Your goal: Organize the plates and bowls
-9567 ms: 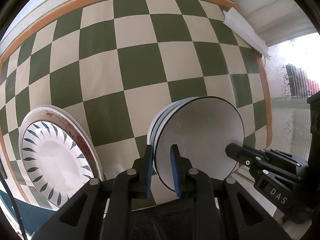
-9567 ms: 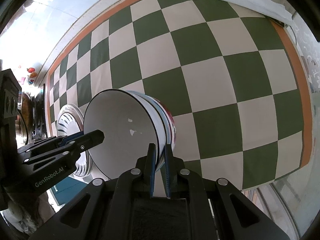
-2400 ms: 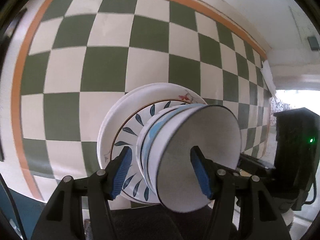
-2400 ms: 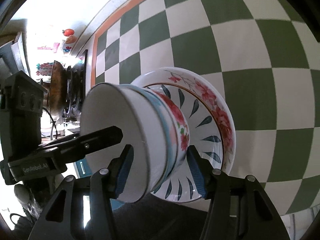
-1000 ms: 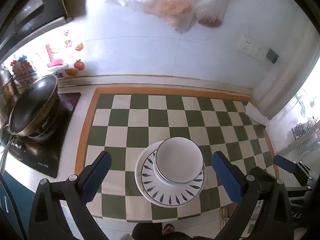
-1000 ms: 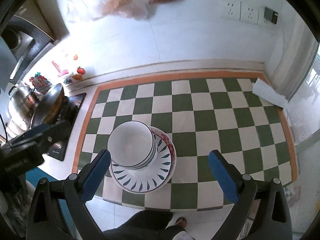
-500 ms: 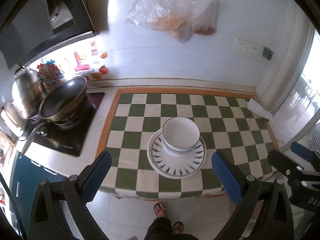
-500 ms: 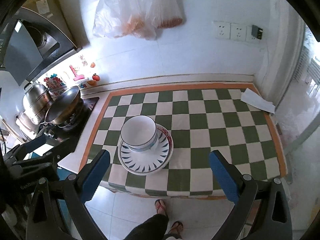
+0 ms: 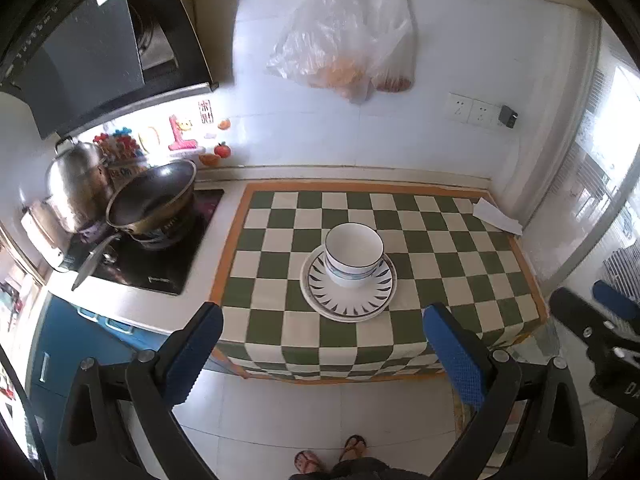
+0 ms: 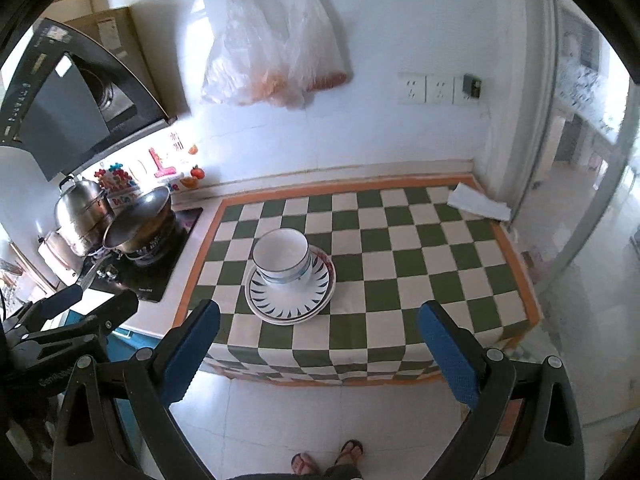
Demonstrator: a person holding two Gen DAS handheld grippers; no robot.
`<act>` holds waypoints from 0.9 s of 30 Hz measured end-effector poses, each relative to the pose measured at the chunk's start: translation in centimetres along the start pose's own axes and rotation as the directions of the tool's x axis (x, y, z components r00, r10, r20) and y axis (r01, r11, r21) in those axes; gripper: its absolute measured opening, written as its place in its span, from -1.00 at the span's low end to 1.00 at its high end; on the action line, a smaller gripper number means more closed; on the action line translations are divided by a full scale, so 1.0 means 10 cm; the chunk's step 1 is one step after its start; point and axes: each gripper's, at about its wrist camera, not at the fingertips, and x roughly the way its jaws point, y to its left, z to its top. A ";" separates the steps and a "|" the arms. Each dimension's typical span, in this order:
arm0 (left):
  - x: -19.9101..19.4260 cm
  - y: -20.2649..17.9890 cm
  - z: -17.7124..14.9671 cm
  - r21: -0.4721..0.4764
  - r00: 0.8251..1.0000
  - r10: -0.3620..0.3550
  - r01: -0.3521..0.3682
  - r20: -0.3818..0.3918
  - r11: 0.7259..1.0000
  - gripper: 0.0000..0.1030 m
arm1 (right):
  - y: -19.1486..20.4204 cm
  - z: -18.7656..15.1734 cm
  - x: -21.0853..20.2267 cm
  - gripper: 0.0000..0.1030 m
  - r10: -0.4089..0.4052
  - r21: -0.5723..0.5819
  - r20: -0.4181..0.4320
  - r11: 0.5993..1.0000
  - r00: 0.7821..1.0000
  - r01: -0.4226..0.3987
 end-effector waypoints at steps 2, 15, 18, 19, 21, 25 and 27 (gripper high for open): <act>-0.13 0.05 -0.03 -0.002 1.000 0.007 -0.007 0.003 1.000 0.99 | 0.08 -0.04 -0.19 0.97 -0.017 -0.009 0.023 1.000 1.000 0.017; -0.68 0.27 -0.16 -0.029 0.996 0.006 -0.003 0.092 1.000 0.99 | 0.35 -0.17 -0.72 0.97 -0.070 -0.014 0.068 0.997 0.995 0.071; -0.70 0.28 -0.17 -0.020 0.995 0.006 -0.004 0.095 1.000 0.99 | 0.36 -0.15 -0.71 0.97 -0.072 -0.012 0.067 0.997 0.995 0.073; -0.71 0.28 -0.18 -0.019 0.995 0.007 -0.005 0.096 1.000 0.99 | 0.36 -0.15 -0.72 0.97 -0.071 -0.010 0.069 0.997 0.995 0.072; -0.71 0.27 -0.18 -0.016 0.995 0.008 -0.006 0.096 1.000 0.99 | 0.38 -0.14 -0.73 0.97 -0.075 -0.013 0.075 0.997 0.994 0.076; -0.68 0.27 -0.18 -0.013 0.996 0.005 -0.003 0.090 1.000 0.99 | 0.41 -0.13 -0.72 0.97 -0.083 -0.013 0.084 0.996 0.993 0.084; -0.67 0.26 -0.19 -0.010 0.996 0.003 -0.002 0.087 1.000 0.99 | 0.43 -0.13 -0.72 0.97 -0.090 -0.016 0.083 0.996 0.993 0.091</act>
